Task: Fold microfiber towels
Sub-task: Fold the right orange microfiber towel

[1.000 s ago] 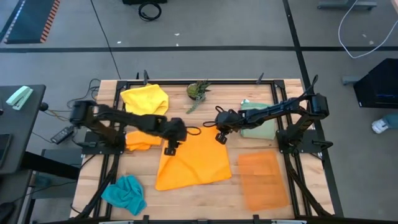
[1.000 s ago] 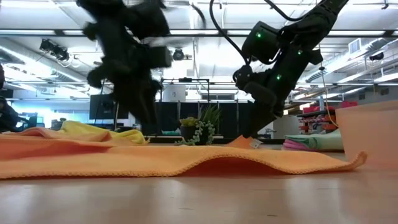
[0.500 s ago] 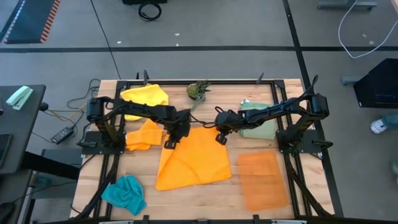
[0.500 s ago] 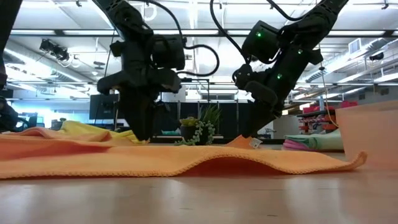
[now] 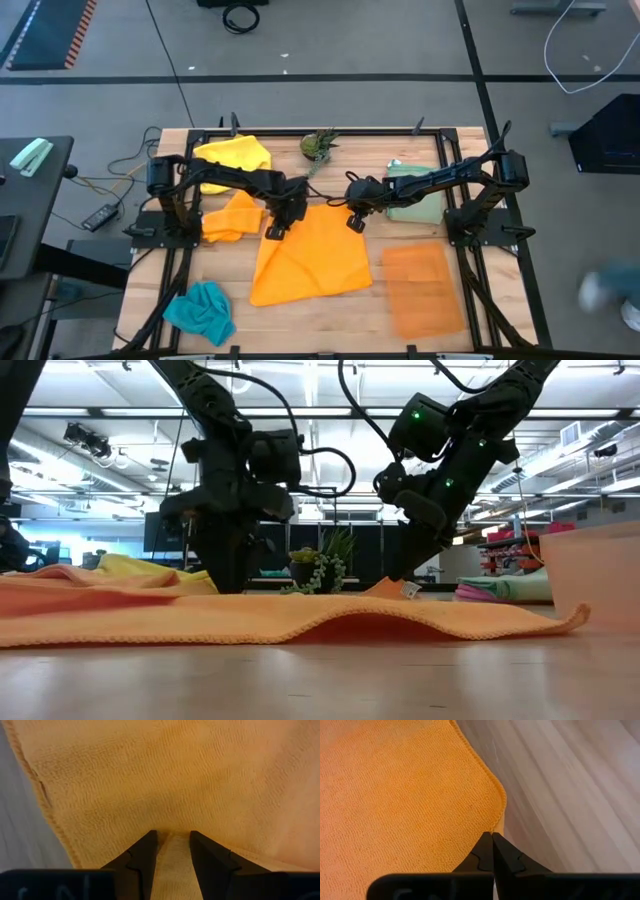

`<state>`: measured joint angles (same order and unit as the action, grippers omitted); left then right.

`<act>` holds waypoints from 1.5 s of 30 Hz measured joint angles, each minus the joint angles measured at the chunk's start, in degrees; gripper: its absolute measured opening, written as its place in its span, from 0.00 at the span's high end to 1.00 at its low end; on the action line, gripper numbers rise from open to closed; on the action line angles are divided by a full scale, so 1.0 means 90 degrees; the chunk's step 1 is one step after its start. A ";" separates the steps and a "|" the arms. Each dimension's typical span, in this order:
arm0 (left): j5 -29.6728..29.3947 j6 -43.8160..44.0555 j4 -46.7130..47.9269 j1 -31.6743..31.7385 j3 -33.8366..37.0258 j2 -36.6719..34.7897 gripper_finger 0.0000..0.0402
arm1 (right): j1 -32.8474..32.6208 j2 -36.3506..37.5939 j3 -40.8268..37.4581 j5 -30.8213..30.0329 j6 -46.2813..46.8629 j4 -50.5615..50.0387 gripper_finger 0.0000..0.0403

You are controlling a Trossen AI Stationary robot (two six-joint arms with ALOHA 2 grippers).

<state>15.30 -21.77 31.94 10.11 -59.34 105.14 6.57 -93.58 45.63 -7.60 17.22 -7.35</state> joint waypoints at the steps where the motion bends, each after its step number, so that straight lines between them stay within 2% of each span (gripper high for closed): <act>1: 0.0001 0.0005 0.0000 0.0000 0.0003 0.0000 0.68 | 0.0000 0.0000 0.0000 0.0000 0.0002 -0.0002 1.00; 5: -0.0055 -0.0019 0.0097 -0.0005 0.0002 -0.0058 0.74 | 0.0007 0.0000 0.0000 0.0000 -0.0020 -0.0002 1.00; 9: -0.0079 -0.0127 0.0207 -0.0005 0.0014 -0.0169 0.92 | 0.0070 0.0000 0.0000 0.0000 -0.0032 -0.0003 1.00; 11: -0.0075 -0.0045 0.0199 -0.0005 0.0014 -0.0268 0.97 | 0.0112 0.0000 0.0000 0.0000 -0.0052 -0.0013 1.00; 17: -0.0029 0.0171 0.0429 -0.0039 0.0014 -0.0902 0.99 | 0.0229 0.0000 0.0000 -0.0001 -0.0097 -0.0025 1.00; 21: 0.0323 0.0445 0.0895 -0.0066 0.0011 -0.1556 0.99 | 0.0231 0.0062 0.0000 0.0007 -0.0152 -0.0226 1.00; 25: 0.0554 0.0881 0.1594 -0.0187 0.0011 -0.2298 0.99 | 0.0182 0.0534 0.0000 -0.0004 -0.0057 -0.0852 1.00; 28: 0.0565 0.1173 0.1704 -0.0403 0.0014 -0.2848 0.99 | 0.0095 0.1013 0.0000 -0.0042 -0.0025 -0.1084 1.00; 36: 0.0561 0.1691 0.0783 -0.1029 0.0001 -0.3865 0.99 | 0.0093 0.1880 0.0004 -0.0152 -0.0120 -0.0987 1.00; 40: 0.0223 0.1986 0.0381 -0.1260 0.0009 -0.4092 0.99 | 0.0273 0.1912 0.0005 -0.0020 -0.0262 -0.0937 1.00; 45: -0.0341 0.2345 0.0132 -0.1339 0.0009 -0.4110 0.99 | 0.0622 0.1520 0.0023 0.0317 -0.0399 -0.0657 0.98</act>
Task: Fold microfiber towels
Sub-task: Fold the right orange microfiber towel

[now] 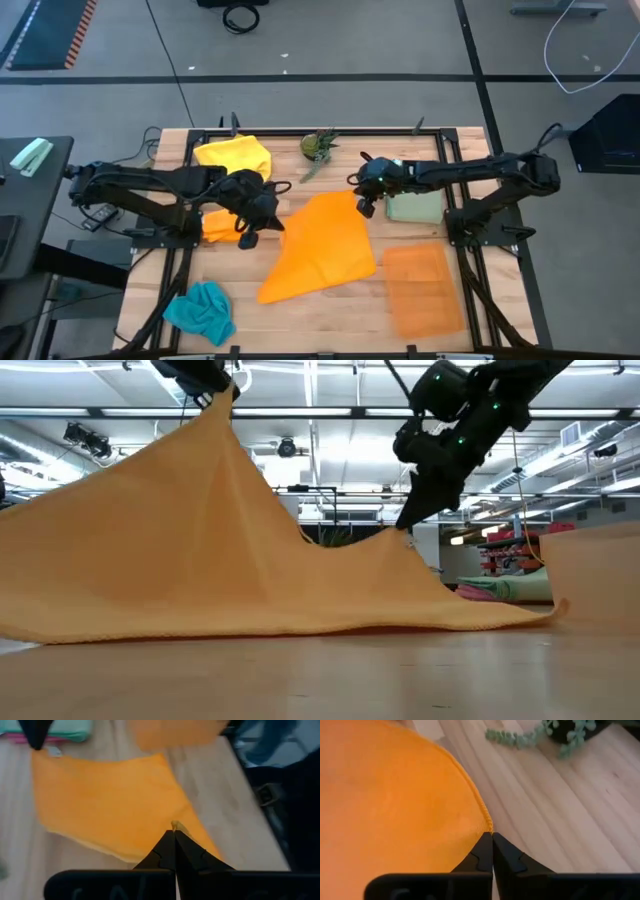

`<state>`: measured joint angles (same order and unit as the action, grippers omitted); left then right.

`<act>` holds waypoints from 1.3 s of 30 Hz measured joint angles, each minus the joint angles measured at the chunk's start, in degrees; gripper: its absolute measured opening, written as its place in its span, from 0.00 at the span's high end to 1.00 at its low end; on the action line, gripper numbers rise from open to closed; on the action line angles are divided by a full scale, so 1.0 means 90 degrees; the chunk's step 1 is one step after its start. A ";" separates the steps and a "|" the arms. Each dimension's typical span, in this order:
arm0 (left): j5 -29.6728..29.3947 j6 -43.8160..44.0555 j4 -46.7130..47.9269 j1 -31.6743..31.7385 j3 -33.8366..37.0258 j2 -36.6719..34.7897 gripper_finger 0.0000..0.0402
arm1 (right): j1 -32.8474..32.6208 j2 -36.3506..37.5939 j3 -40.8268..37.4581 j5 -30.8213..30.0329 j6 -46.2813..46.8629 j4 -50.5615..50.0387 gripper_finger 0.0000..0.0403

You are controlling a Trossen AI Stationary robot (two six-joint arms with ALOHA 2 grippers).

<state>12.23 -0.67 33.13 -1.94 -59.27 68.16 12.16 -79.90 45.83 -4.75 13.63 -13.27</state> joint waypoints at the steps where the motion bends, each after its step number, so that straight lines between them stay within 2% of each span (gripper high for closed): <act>1: -0.0157 0.0004 0.0035 0.0018 0.0000 0.0012 0.99 | 0.0049 -0.0101 0.0059 0.0024 -0.0070 0.0041 0.96; 5: -0.0568 0.0012 0.0092 0.0219 0.0045 0.0095 0.99 | 0.0361 -0.0296 0.0459 0.0308 -0.0407 -0.0338 0.83; 10: -0.0608 0.0055 0.0362 0.0563 0.0198 0.0083 0.99 | 0.0551 -0.0222 0.1543 0.0295 -0.0411 -0.1709 0.60; 13: -0.0599 0.0043 0.0378 0.0725 0.0427 0.0089 0.99 | 0.0385 -0.0163 0.2116 0.0290 -0.0271 -0.2229 0.50; 15: -0.0599 0.0038 0.0347 0.0803 0.0575 0.0081 0.99 | 0.0008 -0.0144 0.2222 0.0310 -0.0198 -0.2310 0.46; 20: -0.0590 0.0014 0.0373 0.0835 0.1014 0.0081 0.99 | -0.1602 -0.0188 0.1713 0.0367 0.0241 -0.1981 0.44; 22: -0.0535 -0.0089 0.0414 0.0826 0.1116 0.0081 0.99 | -0.2261 -0.0226 0.1312 0.0055 0.0640 -0.0971 0.44; 25: -0.0500 -0.0504 0.0339 0.0829 0.1115 0.0081 0.99 | -0.3092 -0.0560 0.0833 -0.0465 0.0786 0.1374 0.44; 27: -0.0498 -0.0619 0.0292 0.0880 0.1107 0.0082 0.99 | -0.3465 -0.0998 0.0782 -0.0655 0.0655 0.2129 0.45; 31: -0.0502 -0.0626 0.0290 0.0967 0.1103 0.0083 0.99 | -0.3758 -0.1940 0.1194 -0.1077 0.0641 0.2156 0.49; 34: -0.0500 -0.0613 0.0299 0.1002 0.1100 0.0081 0.99 | -0.3749 -0.2675 0.1857 -0.0982 0.0637 0.2020 0.51; 35: -0.0497 -0.0563 0.0314 0.1020 0.1100 0.0081 0.99 | -0.3747 -0.2861 0.2122 -0.0932 0.0614 0.1733 0.52; 39: -0.0494 -0.0277 0.0611 0.0989 0.1093 0.0081 0.99 | -0.3762 -0.3172 0.2785 -0.1018 0.0788 -0.0889 0.57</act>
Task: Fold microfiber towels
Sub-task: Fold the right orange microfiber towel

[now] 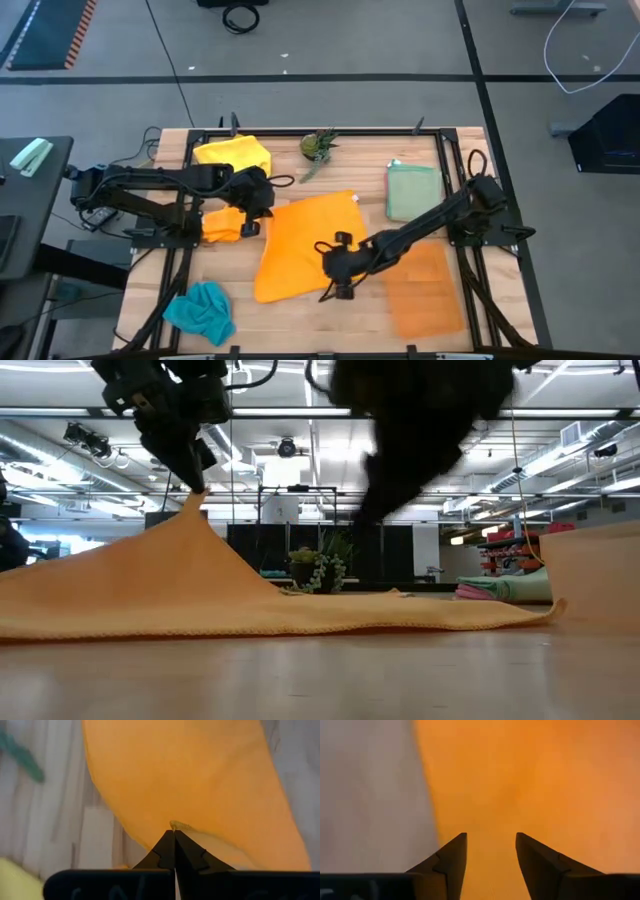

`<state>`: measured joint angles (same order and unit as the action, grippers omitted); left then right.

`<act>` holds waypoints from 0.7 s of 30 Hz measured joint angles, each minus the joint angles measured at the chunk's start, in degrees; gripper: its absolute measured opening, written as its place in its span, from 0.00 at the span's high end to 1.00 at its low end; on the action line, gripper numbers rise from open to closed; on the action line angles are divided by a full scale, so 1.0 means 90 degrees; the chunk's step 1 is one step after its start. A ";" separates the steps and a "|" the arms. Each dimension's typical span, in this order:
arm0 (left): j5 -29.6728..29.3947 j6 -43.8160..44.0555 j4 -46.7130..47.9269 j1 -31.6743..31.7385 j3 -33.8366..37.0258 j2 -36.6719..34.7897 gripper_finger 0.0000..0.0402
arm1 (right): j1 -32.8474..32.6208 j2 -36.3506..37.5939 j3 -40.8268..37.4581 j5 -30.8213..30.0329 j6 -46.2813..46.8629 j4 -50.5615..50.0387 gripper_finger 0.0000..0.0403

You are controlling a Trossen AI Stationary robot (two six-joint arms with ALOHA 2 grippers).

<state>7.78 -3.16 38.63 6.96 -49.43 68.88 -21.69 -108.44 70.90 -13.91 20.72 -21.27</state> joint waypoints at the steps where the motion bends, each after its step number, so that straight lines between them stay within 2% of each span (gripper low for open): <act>1: -0.0003 0.0050 0.0147 -0.0023 0.0000 0.0000 0.99 | 0.0002 0.0037 0.0005 -0.0058 0.0122 -0.0500 0.59; 5: 0.0004 0.0175 0.0407 -0.0139 0.0000 0.0000 0.99 | 0.0038 0.0581 -0.0254 -0.0271 0.0495 -0.1423 0.66; 11: -0.0001 0.0490 0.0428 -0.0233 0.0000 0.0000 0.91 | 0.0241 0.1848 -0.1152 -0.0269 0.1067 -0.1476 0.73; 15: -0.0299 0.0617 0.0623 -0.0207 -0.0052 0.0002 0.82 | 0.0486 0.2624 -0.1831 -0.0208 0.1855 -0.1460 0.72; 19: -0.0586 0.0612 0.0881 -0.0104 -0.0588 0.0002 0.70 | 0.0515 0.3161 -0.2386 -0.0221 0.2689 -0.1362 0.68; 21: -0.0582 0.0454 0.0582 -0.0082 -0.0905 0.0002 0.65 | 0.0520 0.3273 -0.2618 -0.0388 0.3199 -0.1274 0.66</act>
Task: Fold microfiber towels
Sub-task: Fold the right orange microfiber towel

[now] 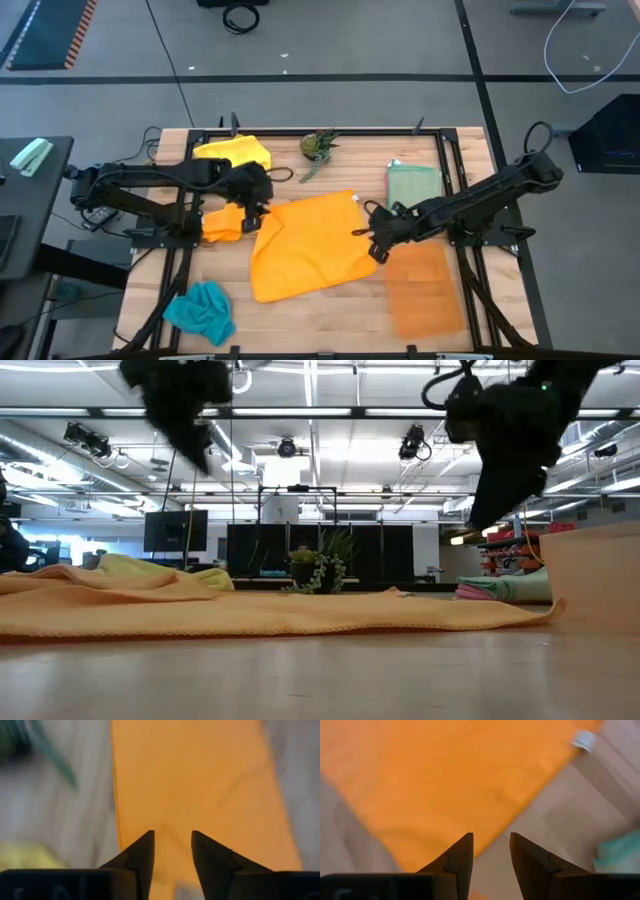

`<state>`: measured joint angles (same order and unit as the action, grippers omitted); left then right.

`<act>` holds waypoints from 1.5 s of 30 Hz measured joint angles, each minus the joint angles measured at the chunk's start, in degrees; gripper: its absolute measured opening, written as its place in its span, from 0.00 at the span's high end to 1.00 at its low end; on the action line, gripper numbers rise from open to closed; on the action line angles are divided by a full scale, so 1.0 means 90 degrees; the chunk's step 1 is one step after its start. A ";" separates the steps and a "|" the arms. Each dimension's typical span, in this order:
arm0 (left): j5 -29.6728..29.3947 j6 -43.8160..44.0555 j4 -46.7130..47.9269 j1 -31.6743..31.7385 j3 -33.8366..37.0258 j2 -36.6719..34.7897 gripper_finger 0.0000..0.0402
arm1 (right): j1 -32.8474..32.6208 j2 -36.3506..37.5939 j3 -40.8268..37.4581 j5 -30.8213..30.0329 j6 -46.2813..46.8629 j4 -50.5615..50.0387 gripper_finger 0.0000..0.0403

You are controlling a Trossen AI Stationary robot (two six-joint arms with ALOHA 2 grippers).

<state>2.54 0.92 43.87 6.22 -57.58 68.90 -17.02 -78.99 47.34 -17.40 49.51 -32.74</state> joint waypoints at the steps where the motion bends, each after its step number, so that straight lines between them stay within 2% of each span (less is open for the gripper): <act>1: 0.0009 -0.0162 -0.0369 -0.0002 -0.0103 0.0000 0.63 | 0.0004 0.0010 -0.0100 -0.0035 0.0316 0.0158 0.65; 4: 0.0079 -0.0858 -0.1656 -0.0069 -0.0170 0.0306 0.60 | 0.0000 -0.0074 -0.0249 -0.0037 0.1199 0.0449 0.63; 11: 0.0142 -0.2455 -0.4502 -0.0001 -0.0275 0.2404 0.60 | -0.0218 -0.0038 -0.0213 -0.0032 0.1018 0.0444 0.64; 16: 0.0342 -0.3013 -0.4869 0.0357 -0.1108 0.3944 0.60 | -0.0905 0.0030 -0.0208 -0.0264 0.1357 0.0423 0.64; 19: 0.0674 -0.3004 -0.4546 0.0638 -0.1987 0.4746 0.60 | -0.1267 0.0028 -0.0208 -0.0458 0.1571 0.0425 0.64; 25: 0.1502 -0.2745 -0.2674 0.1211 -0.4082 0.6136 0.60 | -0.1644 0.0014 -0.0205 -0.0869 0.1763 0.0366 0.64; 30: 0.1621 -0.2646 -0.1477 0.1450 -0.5511 0.7038 0.60 | -0.1728 0.0013 -0.0205 -0.1031 0.1670 0.0259 0.64; 33: 0.1939 -0.2375 -0.0873 0.1485 -0.6252 0.7501 0.60 | -0.1727 0.0013 -0.0205 -0.1064 0.1516 0.0253 0.64; 41: 0.2054 -0.1858 0.0078 0.1430 -0.7366 0.8340 0.59 | -0.1735 0.0011 -0.0208 -0.1070 0.1304 0.0207 0.64; 45: 0.2025 -0.1840 0.0419 0.1432 -0.7408 0.8456 0.59 | -0.1767 0.0011 -0.0208 -0.1067 0.1296 0.0220 0.64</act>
<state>20.77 -15.64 47.64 19.11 -124.25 145.01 -32.91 -78.89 45.47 -27.00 61.17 -30.76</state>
